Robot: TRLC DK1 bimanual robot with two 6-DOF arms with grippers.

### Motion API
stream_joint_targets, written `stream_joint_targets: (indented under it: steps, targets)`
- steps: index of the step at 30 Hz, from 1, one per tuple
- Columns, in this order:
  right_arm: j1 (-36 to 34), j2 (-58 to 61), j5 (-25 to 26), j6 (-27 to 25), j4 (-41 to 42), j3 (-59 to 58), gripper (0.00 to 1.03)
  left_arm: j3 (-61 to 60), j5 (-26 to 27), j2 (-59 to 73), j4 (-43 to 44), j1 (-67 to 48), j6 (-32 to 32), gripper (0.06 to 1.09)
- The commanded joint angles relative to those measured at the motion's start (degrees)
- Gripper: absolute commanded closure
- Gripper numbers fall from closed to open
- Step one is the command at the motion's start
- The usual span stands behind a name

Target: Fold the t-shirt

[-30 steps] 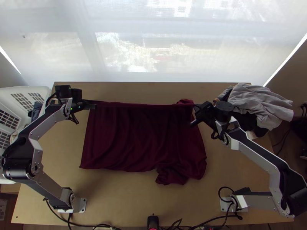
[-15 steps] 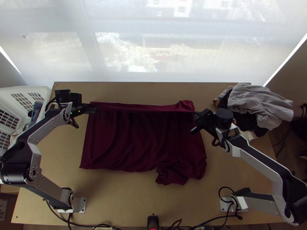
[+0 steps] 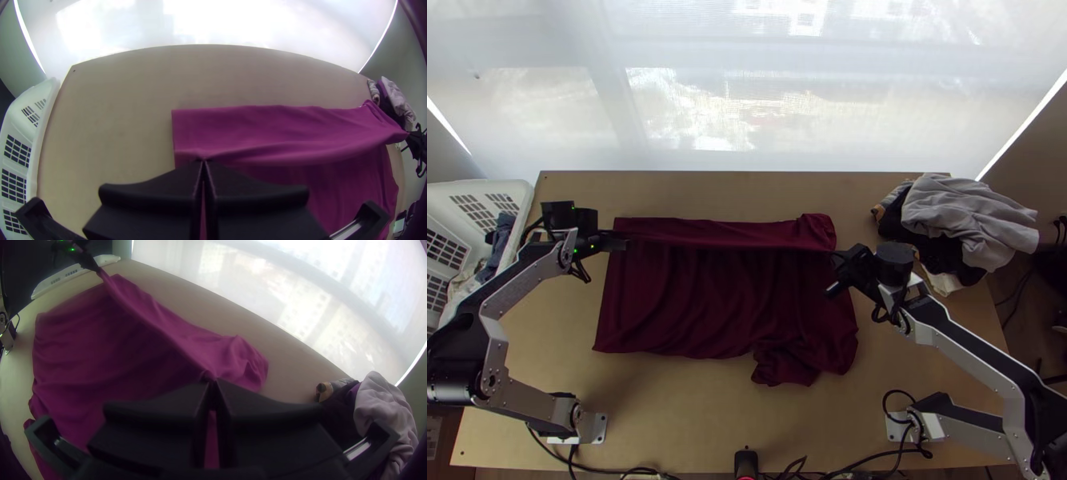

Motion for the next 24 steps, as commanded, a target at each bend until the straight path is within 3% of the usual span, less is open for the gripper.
stream_joint_targets:
  steps: [1, 24]
  targets:
    - [0.8, -1.7, 0.1, 1.0, -0.9, -2.5, 1.0, -3.6, 0.2, -2.5, 0.0, -0.2, -0.2, 1.05]
    - [2.0, -2.5, 0.1, 1.1, -1.2, -7.4, 1.0, -9.7, 0.2, -3.1, 1.7, -0.8, -0.4, 1.05]
